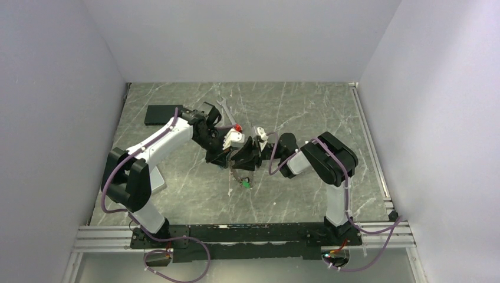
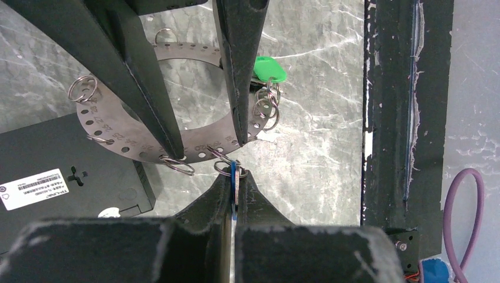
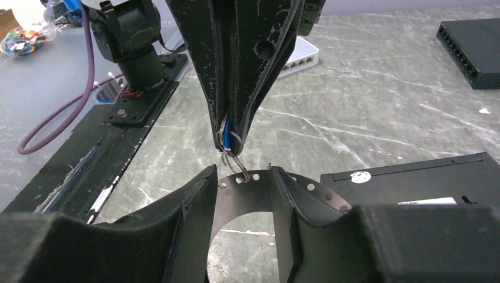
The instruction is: Remove the keys from the keyring
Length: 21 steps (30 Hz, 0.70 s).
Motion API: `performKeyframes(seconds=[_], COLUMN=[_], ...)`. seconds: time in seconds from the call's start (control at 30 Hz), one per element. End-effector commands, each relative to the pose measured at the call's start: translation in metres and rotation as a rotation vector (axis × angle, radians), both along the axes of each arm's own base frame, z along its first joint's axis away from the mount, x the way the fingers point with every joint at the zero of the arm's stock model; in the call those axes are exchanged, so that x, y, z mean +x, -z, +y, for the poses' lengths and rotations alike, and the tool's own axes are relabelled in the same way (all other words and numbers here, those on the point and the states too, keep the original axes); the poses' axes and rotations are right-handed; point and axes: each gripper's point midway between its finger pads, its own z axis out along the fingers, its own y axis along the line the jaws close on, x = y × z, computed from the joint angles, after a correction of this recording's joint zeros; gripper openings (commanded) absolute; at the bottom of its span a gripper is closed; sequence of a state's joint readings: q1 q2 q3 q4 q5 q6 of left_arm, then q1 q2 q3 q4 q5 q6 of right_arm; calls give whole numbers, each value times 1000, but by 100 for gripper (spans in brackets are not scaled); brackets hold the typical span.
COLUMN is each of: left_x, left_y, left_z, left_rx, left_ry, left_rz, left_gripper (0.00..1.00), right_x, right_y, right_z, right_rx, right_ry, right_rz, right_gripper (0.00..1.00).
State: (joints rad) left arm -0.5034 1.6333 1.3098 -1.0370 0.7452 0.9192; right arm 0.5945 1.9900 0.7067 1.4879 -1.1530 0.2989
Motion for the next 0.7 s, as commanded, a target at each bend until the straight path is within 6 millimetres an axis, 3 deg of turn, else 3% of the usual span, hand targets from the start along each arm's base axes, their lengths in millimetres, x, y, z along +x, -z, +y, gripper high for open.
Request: performKeyframes(seconds=[0.0,0.23,0.43,0.67], left_x=[3,5,6,4], left_y=[-25,-27,-28,-29], left_z=[-8,-5,-4,-4], left_rx=[-78,-83,-91,-97], left_ry=[22,6,-8,-4], left_rz=[-38,-32,-25,-18], left_gripper=[0,0,0,0], right_x=[3,1,-2,-1], right_y=[-16,-8,-20,-21], right_z=[6,6,7,11], right_rx=[63,51,79,82], right_ry=[-10,-16,-24,-18], right_rz=[-69,-71,-68,-53], right_gripper=[41,35,28,33])
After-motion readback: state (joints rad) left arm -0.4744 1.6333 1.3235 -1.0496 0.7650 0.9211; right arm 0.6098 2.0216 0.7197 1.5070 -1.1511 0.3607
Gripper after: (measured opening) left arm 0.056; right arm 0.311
